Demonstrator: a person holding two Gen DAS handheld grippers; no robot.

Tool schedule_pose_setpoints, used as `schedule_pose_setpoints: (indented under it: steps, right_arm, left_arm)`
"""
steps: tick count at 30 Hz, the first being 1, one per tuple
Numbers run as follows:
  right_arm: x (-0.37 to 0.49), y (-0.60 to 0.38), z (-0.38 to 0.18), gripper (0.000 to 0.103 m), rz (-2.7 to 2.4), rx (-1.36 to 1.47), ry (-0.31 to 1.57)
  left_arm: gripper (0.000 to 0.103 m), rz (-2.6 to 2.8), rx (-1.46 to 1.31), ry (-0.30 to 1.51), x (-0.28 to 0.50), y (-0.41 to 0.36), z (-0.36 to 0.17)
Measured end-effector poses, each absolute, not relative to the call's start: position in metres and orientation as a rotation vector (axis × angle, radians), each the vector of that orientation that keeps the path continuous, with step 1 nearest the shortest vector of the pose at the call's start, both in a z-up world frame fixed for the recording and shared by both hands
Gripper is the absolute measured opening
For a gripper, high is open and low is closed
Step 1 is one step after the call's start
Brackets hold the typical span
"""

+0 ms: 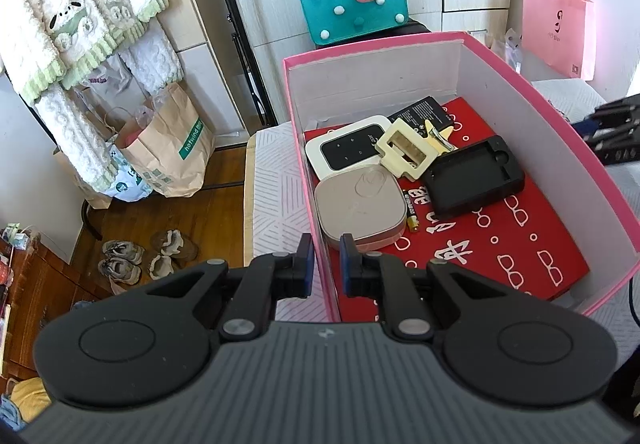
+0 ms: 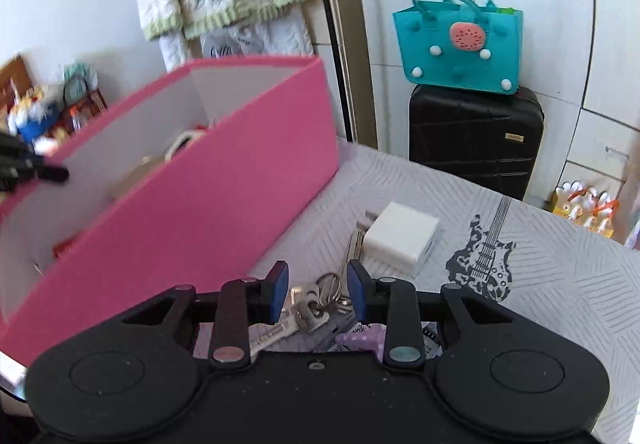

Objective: Organize rigid objects
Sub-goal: 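Move the right gripper to the silver keys and grasp them, then carry the keys into the box and drop them onto the phone case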

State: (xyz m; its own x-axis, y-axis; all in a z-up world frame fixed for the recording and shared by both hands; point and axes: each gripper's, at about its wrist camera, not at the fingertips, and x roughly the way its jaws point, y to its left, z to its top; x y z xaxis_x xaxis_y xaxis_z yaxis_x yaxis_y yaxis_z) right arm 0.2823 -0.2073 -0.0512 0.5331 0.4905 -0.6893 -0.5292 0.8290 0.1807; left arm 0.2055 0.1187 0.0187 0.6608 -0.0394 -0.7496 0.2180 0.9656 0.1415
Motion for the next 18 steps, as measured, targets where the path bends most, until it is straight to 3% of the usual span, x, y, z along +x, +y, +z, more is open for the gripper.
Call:
schedule_pose_setpoints:
  steps: [4, 6, 7, 10, 18]
  right_arm:
    - [0.278, -0.200, -0.060, 0.037, 0.569, -0.135, 0.785]
    - [0.274, -0.196, -0.061, 0.025, 0.562, -0.172, 0.773]
    - [0.272, -0.193, -0.062, 0.014, 0.567, -0.192, 0.782]
    - [0.264, -0.189, -0.059, 0.004, 0.583, -0.233, 0.761]
    - [0.261, -0.189, -0.054, 0.003, 0.605, -0.184, 0.765]
  left_arm:
    - [0.012, -0.155, 0.213, 0.849, 0.207, 0.121, 0.021]
    - [0.012, -0.157, 0.218, 0.850, 0.207, 0.121, 0.021]
    - [0.012, -0.155, 0.222, 0.850, 0.207, 0.120, 0.021]
    - [0.012, -0.155, 0.219, 0.850, 0.206, 0.120, 0.021]
    - [0.012, -0.157, 0.217, 0.850, 0.206, 0.121, 0.021]
